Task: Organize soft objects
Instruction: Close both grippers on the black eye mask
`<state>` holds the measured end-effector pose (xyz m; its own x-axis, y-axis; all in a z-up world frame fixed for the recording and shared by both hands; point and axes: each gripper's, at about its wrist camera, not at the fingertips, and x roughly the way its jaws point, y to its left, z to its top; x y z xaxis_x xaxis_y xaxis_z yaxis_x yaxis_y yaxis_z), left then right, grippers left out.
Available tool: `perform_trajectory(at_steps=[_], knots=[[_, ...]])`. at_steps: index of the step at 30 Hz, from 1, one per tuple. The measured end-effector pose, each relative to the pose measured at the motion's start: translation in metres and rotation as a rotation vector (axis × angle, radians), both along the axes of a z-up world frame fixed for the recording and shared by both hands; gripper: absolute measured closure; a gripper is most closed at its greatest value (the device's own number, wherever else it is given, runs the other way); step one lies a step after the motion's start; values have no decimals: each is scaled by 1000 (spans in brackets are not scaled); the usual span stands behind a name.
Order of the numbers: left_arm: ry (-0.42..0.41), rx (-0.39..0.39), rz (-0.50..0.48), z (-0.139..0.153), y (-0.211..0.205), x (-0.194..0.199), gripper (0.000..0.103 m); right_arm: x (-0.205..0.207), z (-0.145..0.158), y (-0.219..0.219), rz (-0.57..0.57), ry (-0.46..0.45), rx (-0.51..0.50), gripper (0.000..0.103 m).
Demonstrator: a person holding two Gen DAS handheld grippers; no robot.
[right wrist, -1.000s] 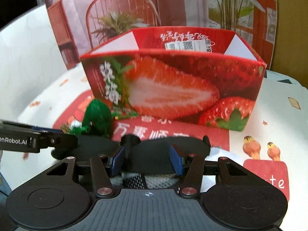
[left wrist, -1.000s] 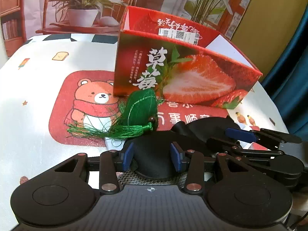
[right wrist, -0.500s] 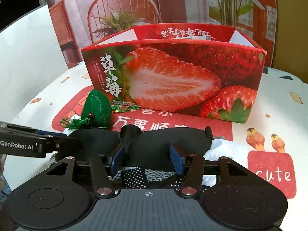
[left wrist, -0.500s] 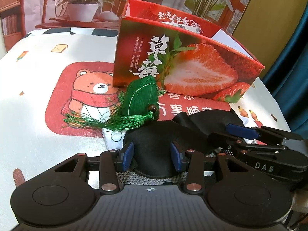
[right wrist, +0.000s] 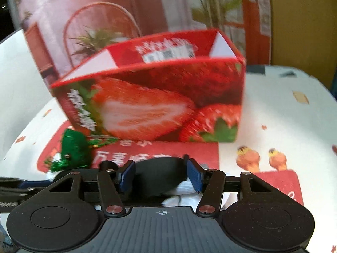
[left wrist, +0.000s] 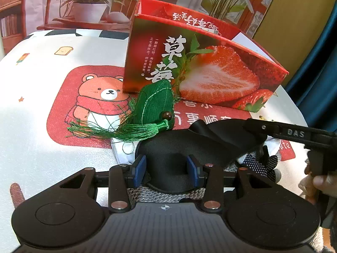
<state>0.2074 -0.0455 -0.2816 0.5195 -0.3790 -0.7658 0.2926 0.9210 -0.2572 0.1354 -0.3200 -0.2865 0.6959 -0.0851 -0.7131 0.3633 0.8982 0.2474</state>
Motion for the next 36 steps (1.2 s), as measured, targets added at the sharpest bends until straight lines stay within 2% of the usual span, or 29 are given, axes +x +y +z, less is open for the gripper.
perform_trajectory(at_steps=[3, 6, 9, 14, 18, 20, 24, 36], knots=[[1, 0, 0, 0, 0, 0, 58, 9, -5, -7, -11, 20, 24, 49], [-1, 5, -1, 0, 0, 0, 58, 18, -10, -8, -15, 47, 75, 39], [1, 5, -1, 0, 0, 0, 58, 24, -6, -3, -4, 33, 103, 39], [4, 6, -1, 0, 0, 1, 58, 21, 9, 5, 40, -33, 107, 53], [8, 2, 1, 0, 1, 2, 57, 17, 15, 10, 79, -42, 99, 67], [12, 5, 4, 0, 1, 3, 56, 16, 14, 14, 99, -29, 96, 93], [15, 8, 4, 1, 1, 4, 56, 9, 10, 23, 106, -14, 61, 93], [44, -33, 36, 10, 12, 9, 55, -7, 7, 20, 91, -22, 99, 93]])
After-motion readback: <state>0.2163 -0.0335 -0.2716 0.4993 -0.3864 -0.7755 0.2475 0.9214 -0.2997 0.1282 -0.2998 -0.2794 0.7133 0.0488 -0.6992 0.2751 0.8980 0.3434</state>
